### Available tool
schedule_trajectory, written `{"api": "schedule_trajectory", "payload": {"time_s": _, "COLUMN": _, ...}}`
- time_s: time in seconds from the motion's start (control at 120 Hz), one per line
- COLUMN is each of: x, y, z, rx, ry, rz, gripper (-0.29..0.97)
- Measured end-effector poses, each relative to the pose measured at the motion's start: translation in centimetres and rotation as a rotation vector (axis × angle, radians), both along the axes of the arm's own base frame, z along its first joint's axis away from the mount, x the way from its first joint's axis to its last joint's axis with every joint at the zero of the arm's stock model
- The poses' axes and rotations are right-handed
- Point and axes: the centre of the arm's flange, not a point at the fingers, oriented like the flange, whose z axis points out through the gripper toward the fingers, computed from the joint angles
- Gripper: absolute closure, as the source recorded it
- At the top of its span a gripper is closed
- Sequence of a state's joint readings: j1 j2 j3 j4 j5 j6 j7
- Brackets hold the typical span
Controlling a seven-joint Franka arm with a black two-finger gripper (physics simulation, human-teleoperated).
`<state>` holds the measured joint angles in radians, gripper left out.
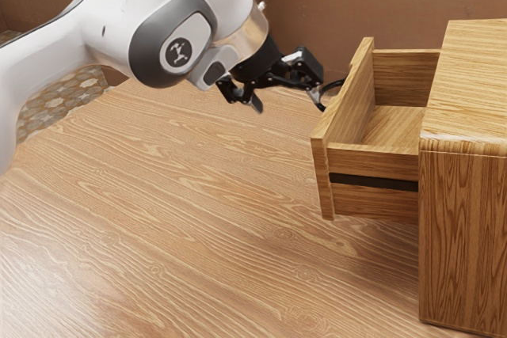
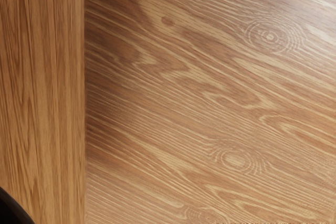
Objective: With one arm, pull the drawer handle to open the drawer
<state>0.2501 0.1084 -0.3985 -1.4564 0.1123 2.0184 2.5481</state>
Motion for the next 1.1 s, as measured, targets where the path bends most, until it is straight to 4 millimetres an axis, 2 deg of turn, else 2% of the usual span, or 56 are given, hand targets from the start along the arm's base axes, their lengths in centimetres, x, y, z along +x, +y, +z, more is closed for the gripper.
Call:
{"api": "schedule_trajectory", "payload": {"time_s": 0.15, "x": 0.5, "y": 1.5, "z": -0.1, "rx": 0.003, "ry": -0.002, "rz": 0.022, "gripper": 0.0}}
{"api": "schedule_trajectory", "payload": {"time_s": 0.283, "x": 1.3, "y": -0.1, "z": -0.1, "rx": -0.03, "ry": -0.009, "rz": -0.006, "gripper": 0.0}}
{"api": "schedule_trajectory", "payload": {"time_s": 0.508, "x": 3.1, "y": 1.3, "z": -2.7, "rx": -0.061, "ry": 0.016, "rz": 0.009, "gripper": -0.01}}
{"api": "schedule_trajectory", "payload": {"time_s": 0.625, "x": 2.9, "y": 1.6, "z": -2.5, "rx": -0.058, "ry": 0.008, "rz": 0.015, "gripper": 0.0}}
{"api": "schedule_trajectory", "payload": {"time_s": 0.675, "x": 2.6, "y": 2.1, "z": -1.9, "rx": -0.054, "ry": -0.001, "rz": 0.024, "gripper": 0.06}}
{"api": "schedule_trajectory", "payload": {"time_s": 0.758, "x": 1.9, "y": 3.2, "z": -0.5, "rx": -0.048, "ry": -0.023, "rz": 0.046, "gripper": 0.22}}
{"api": "schedule_trajectory", "payload": {"time_s": 0.842, "x": 0.9, "y": 4.6, "z": 1.4, "rx": -0.041, "ry": -0.053, "rz": 0.074, "gripper": 0.13}}
{"api": "schedule_trajectory", "payload": {"time_s": 0.942, "x": -1.4, "y": 4.2, "z": 4.8, "rx": -0.024, "ry": -0.098, "rz": 0.085, "gripper": 0.08}}
{"api": "schedule_trajectory", "payload": {"time_s": 0.975, "x": -3.0, "y": 3.9, "z": 6.9, "rx": -0.014, "ry": -0.124, "rz": 0.094, "gripper": 0.07}}
{"api": "schedule_trajectory", "payload": {"time_s": 1.067, "x": -9.6, "y": 2.7, "z": 15.2, "rx": -0.022, "ry": -0.174, "rz": 0.162, "gripper": 0.04}}
{"api": "schedule_trajectory", "payload": {"time_s": 1.1, "x": -11.7, "y": 1.8, "z": 17.4, "rx": -0.042, "ry": -0.157, "rz": 0.189, "gripper": 0.03}}
